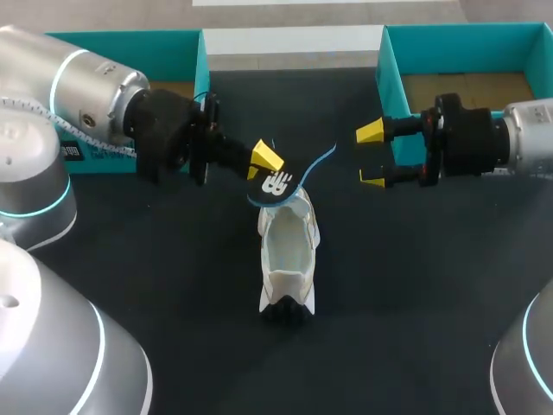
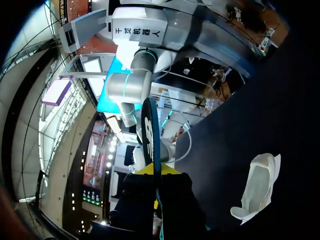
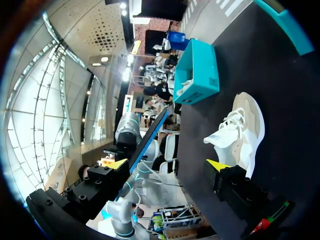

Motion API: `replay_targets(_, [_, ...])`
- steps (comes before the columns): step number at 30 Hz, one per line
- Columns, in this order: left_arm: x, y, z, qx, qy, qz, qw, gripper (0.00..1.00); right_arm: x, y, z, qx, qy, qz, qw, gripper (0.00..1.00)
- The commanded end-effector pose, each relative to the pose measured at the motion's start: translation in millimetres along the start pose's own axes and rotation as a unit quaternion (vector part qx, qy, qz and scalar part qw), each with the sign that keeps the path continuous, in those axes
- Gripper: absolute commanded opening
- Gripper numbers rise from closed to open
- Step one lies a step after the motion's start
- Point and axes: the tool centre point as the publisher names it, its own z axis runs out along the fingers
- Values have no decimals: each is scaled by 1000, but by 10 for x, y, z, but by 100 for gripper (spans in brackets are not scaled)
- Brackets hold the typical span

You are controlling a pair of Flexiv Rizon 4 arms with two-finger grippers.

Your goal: Take the shoe out of the shoebox, open the shoe tongue, remove and reinsert the insole, then place the shoe into the shoebox

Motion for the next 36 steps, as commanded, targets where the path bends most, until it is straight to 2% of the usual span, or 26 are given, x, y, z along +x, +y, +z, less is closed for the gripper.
replay_targets(1, [6,7,7,1,-1,1,1000,0,-2,-1,23,-1,-1,0,1000,100])
replay_targets(3, [6,7,7,1,-1,1,1000,0,-2,-1,23,-1,-1,0,1000,100])
replay_targets(4, [68,27,21,3,7,11,1000,0,-2,-1,23,-1,-1,0,1000,100])
replay_targets(5, [152,57,48,-4,38,10,999,0,-2,-1,23,-1,-1,0,1000,100])
replay_targets(6, [199,72,59,-18,38,40,998,0,-2,-1,23,-1,-1,0,1000,100])
replay_targets(7, [235,70,73,-5,38,55,998,0,-2,-1,23,-1,-1,0,1000,100])
replay_targets(11, [376,146,100,-37,39,90,995,0,-2,-1,23,-1,-1,0,1000,100])
replay_targets(12, [399,143,112,-32,36,104,993,0,-6,2,35,0,-1,0,1000,100])
replay_targets(17, [466,132,148,-63,40,161,984,0,-22,-3,125,9,27,8,1000,100])
replay_targets(24, [639,260,205,-121,35,192,973,0,-37,6,260,6,48,18,999,100])
replay_targets(25, [668,274,225,-126,31,193,973,0,-37,6,277,6,49,18,999,97])
replay_targets(26, [683,292,246,-128,27,189,973,0,-39,7,294,6,51,19,998,83])
replay_targets(28, [709,313,293,-134,23,194,972,0,-41,12,317,7,54,19,998,73])
replay_targets(31, [738,333,370,-140,26,201,969,0,-40,29,347,10,58,17,998,51])
replay_targets(36, [771,400,483,-158,23,205,966,0,-35,42,384,14,61,16,998,44])
